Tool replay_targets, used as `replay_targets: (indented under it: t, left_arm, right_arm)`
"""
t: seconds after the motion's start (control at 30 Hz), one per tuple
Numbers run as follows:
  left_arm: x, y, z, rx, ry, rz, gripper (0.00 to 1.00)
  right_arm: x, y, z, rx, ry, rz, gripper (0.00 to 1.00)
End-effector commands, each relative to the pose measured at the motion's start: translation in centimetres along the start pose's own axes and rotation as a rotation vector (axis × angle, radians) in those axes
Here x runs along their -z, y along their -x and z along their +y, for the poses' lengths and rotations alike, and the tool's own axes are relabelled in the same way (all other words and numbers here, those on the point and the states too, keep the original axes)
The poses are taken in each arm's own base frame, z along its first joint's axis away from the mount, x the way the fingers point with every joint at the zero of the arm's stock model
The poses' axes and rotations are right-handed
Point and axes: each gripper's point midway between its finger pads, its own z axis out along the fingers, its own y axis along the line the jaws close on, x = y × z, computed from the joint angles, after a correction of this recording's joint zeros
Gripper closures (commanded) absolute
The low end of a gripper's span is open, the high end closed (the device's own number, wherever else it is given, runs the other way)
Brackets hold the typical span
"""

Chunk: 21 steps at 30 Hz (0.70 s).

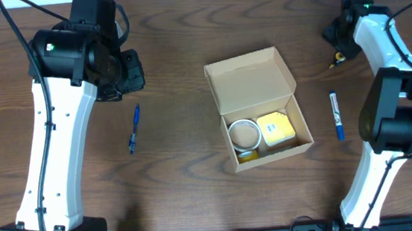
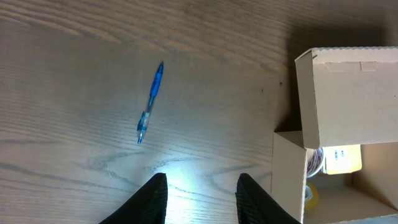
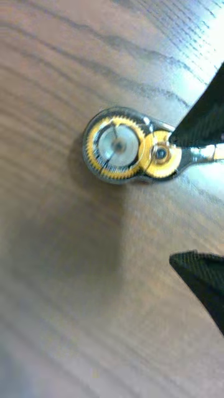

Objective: Pack container

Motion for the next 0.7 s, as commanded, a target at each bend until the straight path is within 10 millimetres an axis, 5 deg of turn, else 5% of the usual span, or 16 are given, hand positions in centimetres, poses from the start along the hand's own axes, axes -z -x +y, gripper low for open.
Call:
replay_targets:
  t: [0.0, 0.67]
  left_arm:
    - [0.7, -0.2, 0.1, 0.006, -0.001, -0.016, 0.63]
    - [0.7, -0.3, 0.3, 0.002, 0.007, -0.015, 0.63]
  right_arm:
    - [0.2, 0.0, -0.1, 0.021, -0.018, -0.003, 0.44]
    - [0.0, 0.1, -2.2, 0.015, -0.098, -0.006, 0.41]
